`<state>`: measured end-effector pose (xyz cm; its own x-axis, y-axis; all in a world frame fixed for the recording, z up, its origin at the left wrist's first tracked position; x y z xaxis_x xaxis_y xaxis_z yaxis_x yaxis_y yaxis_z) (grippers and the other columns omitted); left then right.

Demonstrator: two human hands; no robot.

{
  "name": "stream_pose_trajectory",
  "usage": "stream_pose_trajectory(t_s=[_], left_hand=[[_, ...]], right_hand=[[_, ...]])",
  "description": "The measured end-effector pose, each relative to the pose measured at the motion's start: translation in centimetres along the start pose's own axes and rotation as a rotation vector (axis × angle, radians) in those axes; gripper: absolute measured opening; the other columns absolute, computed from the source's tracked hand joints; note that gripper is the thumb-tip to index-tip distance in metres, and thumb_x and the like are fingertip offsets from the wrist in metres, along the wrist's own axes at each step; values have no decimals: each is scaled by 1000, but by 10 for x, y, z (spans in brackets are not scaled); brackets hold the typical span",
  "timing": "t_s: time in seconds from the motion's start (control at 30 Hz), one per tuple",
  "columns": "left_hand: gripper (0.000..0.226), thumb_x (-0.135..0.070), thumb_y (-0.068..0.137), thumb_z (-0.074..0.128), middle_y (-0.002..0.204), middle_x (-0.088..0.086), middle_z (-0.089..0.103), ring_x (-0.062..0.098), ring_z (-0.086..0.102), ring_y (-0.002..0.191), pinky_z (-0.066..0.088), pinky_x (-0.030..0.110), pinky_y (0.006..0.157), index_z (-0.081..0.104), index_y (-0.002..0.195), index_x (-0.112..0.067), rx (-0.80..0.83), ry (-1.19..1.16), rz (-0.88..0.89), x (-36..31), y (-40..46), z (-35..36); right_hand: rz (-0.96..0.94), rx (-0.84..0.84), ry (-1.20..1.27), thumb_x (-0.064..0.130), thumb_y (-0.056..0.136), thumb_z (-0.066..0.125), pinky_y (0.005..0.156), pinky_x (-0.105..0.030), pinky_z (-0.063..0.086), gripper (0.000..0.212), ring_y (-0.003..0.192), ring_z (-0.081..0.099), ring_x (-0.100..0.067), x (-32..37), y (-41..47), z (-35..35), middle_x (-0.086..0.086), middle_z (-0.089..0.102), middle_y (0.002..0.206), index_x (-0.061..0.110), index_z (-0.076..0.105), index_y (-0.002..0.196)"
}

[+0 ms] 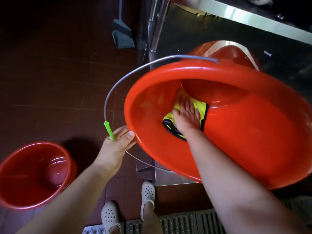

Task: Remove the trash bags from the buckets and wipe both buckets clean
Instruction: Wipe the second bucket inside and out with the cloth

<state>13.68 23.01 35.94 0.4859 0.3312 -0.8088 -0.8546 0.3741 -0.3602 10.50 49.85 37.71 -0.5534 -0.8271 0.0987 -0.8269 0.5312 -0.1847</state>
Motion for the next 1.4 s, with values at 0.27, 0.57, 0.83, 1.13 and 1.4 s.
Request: stream_pose_trajectory(t_s=[0.27, 0.57, 0.83, 1.13, 1.4], left_hand=[[11, -18, 67, 72, 79, 4, 73, 18, 69, 74, 56, 29, 70, 73, 78, -19, -160, -124, 41, -4, 0, -5], [12, -19, 65, 75, 75, -3, 74, 10, 70, 73, 54, 20, 64, 75, 76, -23, -83, 26, 211, -72, 18, 6], [15, -22, 65, 76, 80, -7, 74, 7, 70, 78, 55, 20, 68, 74, 80, -26, -2, 79, 201, -80, 25, 15], [14, -20, 68, 71, 76, 0, 72, 15, 68, 72, 57, 29, 68, 65, 80, -15, -108, -78, 80, -22, 4, 10], [7, -16, 67, 71, 74, -4, 73, 9, 69, 69, 56, 23, 64, 70, 70, -22, -92, -41, 139, -51, -1, 1]], right_hand=[[-445, -97, 187, 46, 82, 29, 118, -31, -2, 78, 146, -4, -17, 85, -125, 9, -5, -5, 158, 26, -10, 146], [-317, -51, -36, 37, 93, 42, 118, -29, 3, 73, 146, 0, -13, 19, -41, 7, -1, -4, 160, 26, 1, 151], [-22, -12, -56, 43, 93, 30, 118, -35, 2, 66, 146, 0, -12, -33, 9, 4, 3, -2, 160, 30, 1, 151], [-208, -76, 91, 45, 86, 33, 116, -33, 2, 75, 147, 0, -16, 50, -86, 12, -4, 1, 160, 24, 1, 151], [-508, -16, -15, 44, 84, 33, 118, -29, -4, 75, 145, -9, -13, 55, -118, 17, 7, -14, 154, 33, -10, 145]])
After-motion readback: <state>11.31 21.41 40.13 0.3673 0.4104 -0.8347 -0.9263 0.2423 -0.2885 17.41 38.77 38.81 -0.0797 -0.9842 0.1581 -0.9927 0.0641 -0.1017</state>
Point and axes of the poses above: each hand's wrist, its own y-axis towards the middle knuckle, its own z-axis out of the palm, x = y × z, the point moved 9 cm from there along y, towards the middle knuckle
